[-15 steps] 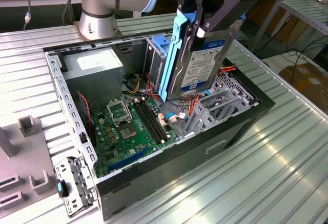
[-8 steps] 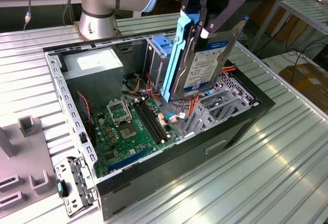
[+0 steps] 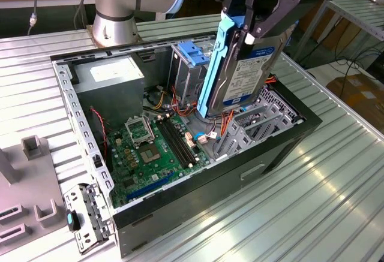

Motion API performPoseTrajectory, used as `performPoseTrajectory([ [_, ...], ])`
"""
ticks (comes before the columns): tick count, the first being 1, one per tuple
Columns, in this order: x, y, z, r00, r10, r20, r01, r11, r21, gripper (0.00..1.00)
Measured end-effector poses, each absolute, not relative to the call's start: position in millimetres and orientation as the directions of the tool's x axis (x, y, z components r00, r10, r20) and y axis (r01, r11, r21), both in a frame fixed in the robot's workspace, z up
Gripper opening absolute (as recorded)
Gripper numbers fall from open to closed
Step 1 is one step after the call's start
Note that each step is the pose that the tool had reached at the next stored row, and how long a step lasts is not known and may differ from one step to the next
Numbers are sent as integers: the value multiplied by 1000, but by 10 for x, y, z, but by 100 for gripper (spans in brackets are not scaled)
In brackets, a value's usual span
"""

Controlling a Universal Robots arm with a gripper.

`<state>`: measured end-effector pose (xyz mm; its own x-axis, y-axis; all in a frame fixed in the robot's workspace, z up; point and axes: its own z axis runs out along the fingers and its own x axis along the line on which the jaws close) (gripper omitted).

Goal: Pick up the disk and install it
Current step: 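Insert the disk into the insertion slot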

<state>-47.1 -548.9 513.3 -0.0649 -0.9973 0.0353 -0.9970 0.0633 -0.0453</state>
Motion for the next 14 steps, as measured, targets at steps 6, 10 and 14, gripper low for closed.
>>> performPoseTrajectory([
  [6, -372, -5501, 5130, -65, -997, 36, -997, 63, -45, 37],
  [10, -312, -5507, 5127, -65, -997, 35, -997, 63, -45, 37],
  [14, -253, -5513, 5124, -65, -997, 35, -997, 64, -45, 37],
])
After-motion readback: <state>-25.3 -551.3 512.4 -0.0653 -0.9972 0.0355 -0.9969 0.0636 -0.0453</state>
